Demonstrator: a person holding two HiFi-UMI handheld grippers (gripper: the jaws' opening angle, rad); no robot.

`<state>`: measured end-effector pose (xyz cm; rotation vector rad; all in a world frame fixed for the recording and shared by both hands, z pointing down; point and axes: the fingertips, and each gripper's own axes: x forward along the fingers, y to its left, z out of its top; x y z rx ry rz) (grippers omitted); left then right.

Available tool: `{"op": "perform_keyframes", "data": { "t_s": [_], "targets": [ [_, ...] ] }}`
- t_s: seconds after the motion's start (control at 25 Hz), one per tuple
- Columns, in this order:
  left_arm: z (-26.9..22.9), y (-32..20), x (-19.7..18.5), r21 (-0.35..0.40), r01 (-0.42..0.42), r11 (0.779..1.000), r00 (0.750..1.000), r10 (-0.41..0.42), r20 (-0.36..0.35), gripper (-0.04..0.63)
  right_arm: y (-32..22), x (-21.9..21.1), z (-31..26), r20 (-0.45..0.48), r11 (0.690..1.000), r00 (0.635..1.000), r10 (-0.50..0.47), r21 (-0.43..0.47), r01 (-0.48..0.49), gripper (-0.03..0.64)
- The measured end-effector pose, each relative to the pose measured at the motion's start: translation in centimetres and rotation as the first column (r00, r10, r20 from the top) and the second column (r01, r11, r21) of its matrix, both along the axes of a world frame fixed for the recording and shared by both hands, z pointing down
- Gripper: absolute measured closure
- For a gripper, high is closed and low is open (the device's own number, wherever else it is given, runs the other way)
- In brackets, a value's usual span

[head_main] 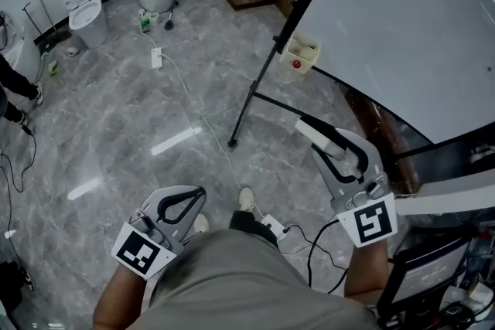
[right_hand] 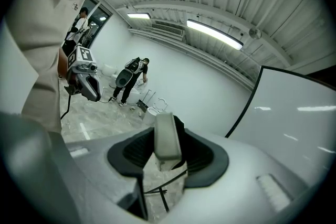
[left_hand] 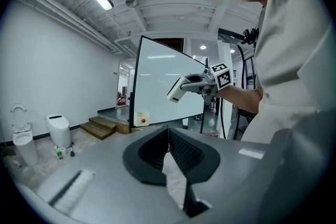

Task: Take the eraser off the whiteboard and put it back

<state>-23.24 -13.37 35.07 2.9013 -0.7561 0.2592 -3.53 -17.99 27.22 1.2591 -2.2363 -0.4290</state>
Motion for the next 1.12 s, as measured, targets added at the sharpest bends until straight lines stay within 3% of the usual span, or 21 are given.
{"op": "perform_keyframes", "data": {
  "t_s": [0.28,0.56,1.12],
  "targets": [
    [0.2,-0.2,0.3,-0.01,-0.015,1.0,1.0,0.015,-0.011,0.583,-0.9,1.5,0.8,-0.013,1.0,1.0,0.015,-0.019,-0.015,0.453],
    [0.5,-0.3,1.0,-0.002,0.024,1.0,1.0,-0.024,-0.019,0.584,-4.2,3.9,1.5,-0.021,1.0,1.0,-0.007,-0.005,0.007,0.453],
    [-0.4,-7.3,9.1,-0.024,0.167,0.986,0.986,-0.166,0.024,0.583,-18.9,13.6,3.7,-0.031,0.993,0.993,-0.114,-0.047,0.113,0.453]
  ]
}}
